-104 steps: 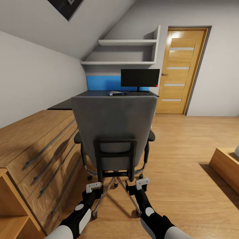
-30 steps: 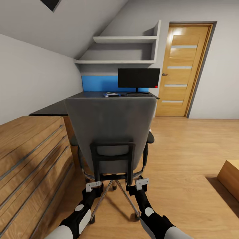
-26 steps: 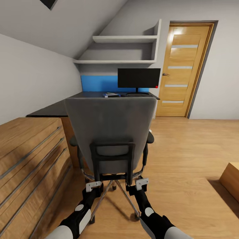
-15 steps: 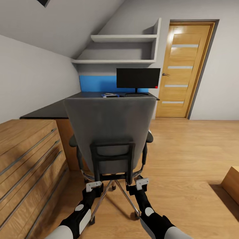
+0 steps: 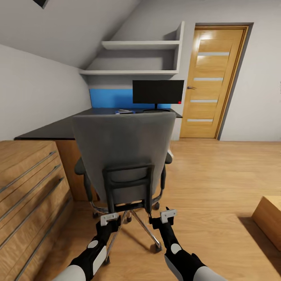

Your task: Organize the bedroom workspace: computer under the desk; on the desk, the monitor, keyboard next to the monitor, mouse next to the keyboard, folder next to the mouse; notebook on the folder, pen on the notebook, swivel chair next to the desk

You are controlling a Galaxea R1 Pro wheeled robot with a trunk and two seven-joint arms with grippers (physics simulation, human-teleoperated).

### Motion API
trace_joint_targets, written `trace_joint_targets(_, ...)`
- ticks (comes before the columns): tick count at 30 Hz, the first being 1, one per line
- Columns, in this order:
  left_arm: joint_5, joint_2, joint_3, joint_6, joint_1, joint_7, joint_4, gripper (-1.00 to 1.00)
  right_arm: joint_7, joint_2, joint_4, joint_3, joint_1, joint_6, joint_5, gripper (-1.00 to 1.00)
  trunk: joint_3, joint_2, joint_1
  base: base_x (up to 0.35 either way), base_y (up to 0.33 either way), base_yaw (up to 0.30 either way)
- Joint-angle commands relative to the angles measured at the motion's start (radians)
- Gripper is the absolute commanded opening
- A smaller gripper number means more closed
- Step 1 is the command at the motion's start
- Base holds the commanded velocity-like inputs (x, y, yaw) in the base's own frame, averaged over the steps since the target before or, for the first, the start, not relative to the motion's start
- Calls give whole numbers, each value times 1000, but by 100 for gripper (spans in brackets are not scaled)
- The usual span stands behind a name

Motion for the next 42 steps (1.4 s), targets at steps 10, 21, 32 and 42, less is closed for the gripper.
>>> trace_joint_targets(10, -1, -1, 4, -4, -1, -3, 13, 100, -5, 0, 1, 9, -1, -3, -8, 100, -1, 0, 0, -23, -94, 0)
trace_joint_targets(21, 0, -1, 4, -3, -1, -3, 14, 100, -5, 0, 2, 9, -1, -3, -9, 100, -1, 0, 0, -184, 164, 0)
trace_joint_targets(32, 0, -1, 4, -3, -1, -3, 15, 100, -5, 0, 2, 9, -1, -3, -8, 100, -1, 0, 0, -122, 180, 0)
trace_joint_targets(42, 1, -1, 4, -3, -1, -2, 16, 100, -5, 0, 2, 9, -1, -3, -8, 100, -1, 0, 0, -29, 79, 0)
